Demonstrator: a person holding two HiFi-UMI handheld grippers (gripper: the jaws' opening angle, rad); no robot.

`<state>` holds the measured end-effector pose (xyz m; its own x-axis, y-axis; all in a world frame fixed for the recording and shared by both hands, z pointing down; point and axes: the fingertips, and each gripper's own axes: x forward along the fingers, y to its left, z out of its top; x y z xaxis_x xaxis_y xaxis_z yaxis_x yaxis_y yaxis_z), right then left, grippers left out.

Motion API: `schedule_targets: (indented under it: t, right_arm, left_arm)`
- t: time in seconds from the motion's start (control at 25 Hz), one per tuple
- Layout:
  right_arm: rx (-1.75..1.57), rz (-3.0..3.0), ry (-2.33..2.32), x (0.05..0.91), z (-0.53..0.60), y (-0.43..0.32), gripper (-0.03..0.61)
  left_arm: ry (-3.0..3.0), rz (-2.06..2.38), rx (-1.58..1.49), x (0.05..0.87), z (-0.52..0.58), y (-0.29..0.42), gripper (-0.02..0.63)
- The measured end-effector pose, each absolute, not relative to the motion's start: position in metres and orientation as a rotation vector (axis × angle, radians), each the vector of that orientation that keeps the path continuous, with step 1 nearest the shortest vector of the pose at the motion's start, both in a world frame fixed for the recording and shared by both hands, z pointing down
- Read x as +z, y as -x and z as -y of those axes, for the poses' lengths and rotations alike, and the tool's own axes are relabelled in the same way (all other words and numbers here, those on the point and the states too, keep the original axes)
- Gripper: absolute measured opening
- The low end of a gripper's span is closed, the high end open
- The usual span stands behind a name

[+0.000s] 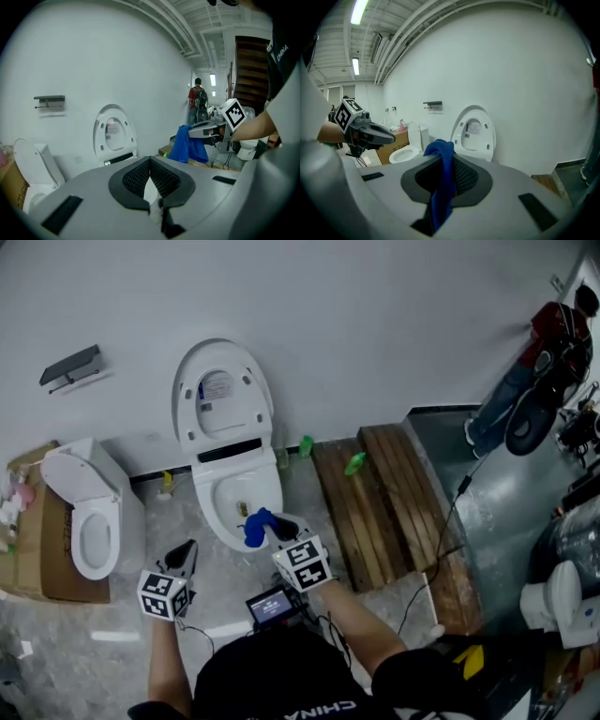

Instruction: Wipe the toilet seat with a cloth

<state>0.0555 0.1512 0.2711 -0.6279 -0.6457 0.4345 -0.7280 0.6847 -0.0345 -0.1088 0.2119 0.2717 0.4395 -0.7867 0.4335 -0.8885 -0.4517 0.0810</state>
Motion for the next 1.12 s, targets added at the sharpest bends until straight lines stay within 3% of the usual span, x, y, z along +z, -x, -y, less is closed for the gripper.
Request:
schedule_targets:
  t: [0.44, 1.12]
  right_arm:
    - [0.269, 2.473, -1.026, 0.263, -0.224, -0.099, 0.048]
    - [0.247, 2.532, -0.931, 0.254, -0.227, -0.165, 0.046]
  left_arm:
    - [-2.452, 1.388, 0.513, 0.273, -0.271, 0.06, 0.012]
    - [-2.434, 1.429, 0.694, 0.276, -0.278, -0.04, 0.012]
